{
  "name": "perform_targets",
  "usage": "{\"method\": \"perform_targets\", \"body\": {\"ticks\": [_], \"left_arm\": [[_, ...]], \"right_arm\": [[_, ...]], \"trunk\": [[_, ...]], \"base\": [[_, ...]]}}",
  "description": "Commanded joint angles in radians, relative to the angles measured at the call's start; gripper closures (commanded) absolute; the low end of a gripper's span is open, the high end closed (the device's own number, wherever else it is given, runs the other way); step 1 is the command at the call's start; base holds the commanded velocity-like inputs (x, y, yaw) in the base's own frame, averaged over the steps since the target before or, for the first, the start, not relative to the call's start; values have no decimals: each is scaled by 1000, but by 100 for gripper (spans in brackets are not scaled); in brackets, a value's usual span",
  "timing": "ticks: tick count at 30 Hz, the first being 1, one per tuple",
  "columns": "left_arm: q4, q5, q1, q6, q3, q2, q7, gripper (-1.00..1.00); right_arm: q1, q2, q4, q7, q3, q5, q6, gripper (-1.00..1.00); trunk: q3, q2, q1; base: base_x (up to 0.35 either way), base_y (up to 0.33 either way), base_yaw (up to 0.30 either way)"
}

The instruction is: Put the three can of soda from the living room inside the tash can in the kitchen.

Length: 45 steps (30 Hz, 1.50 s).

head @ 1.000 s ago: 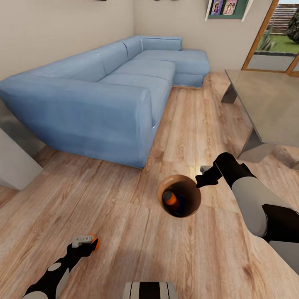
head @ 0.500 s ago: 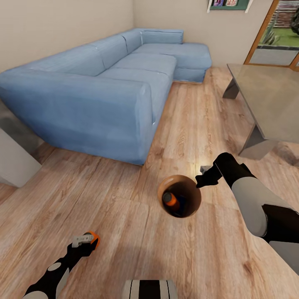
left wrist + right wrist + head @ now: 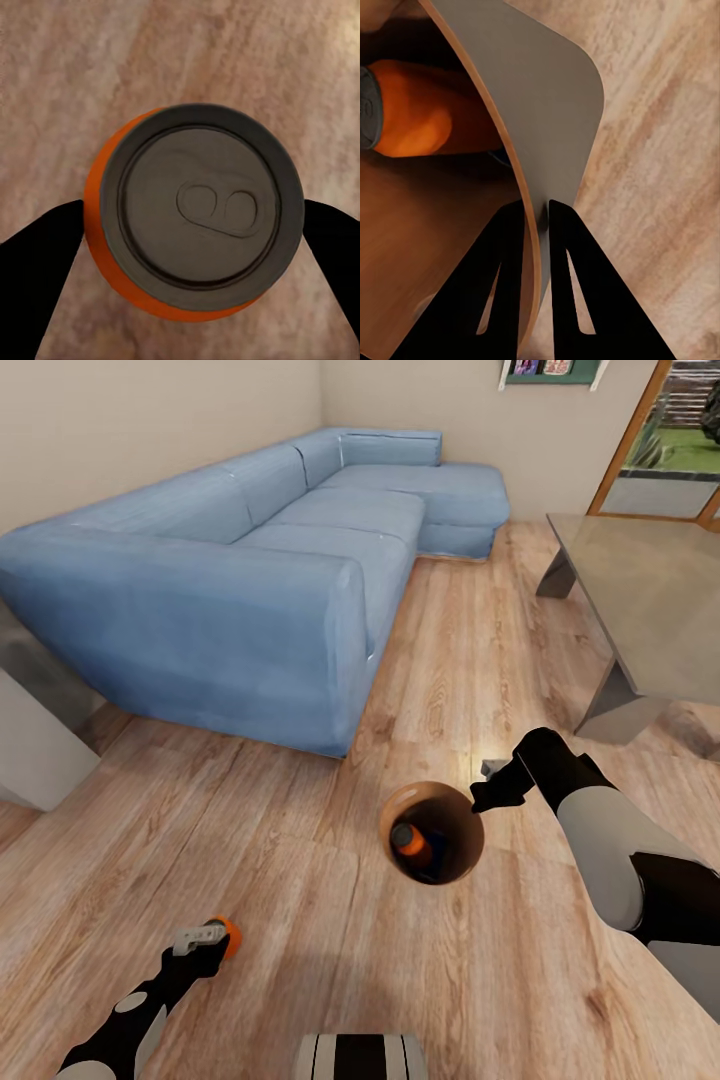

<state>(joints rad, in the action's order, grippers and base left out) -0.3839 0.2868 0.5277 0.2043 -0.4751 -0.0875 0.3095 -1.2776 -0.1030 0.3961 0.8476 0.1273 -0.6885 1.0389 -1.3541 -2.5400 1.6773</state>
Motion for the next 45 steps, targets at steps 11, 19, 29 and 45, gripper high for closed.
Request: {"method": "perform_targets", "body": {"ticks": [11, 19, 29, 45], "left_arm": [[1, 3, 0, -1, -1, 0, -3, 100], [2, 5, 0, -2, -1, 0, -5, 100], [0, 5, 1, -16, -1, 0, 4, 100], [-692, -82, -27, -455, -1, 8, 189, 100]], "right_arm": [[0, 10, 0, 4, 3, 20, 8, 100], [0, 11, 0, 4, 3, 19, 8, 100], [0, 15, 0, 4, 2, 18, 8, 100], [1, 13, -3, 4, 6, 17, 8, 100]], "trunk": [[12, 1, -1], [43, 3, -5], [81, 5, -10], [143, 9, -17]], "base": [[0, 0, 0], [0, 0, 0], [0, 0, 0], [0, 0, 0]]}}
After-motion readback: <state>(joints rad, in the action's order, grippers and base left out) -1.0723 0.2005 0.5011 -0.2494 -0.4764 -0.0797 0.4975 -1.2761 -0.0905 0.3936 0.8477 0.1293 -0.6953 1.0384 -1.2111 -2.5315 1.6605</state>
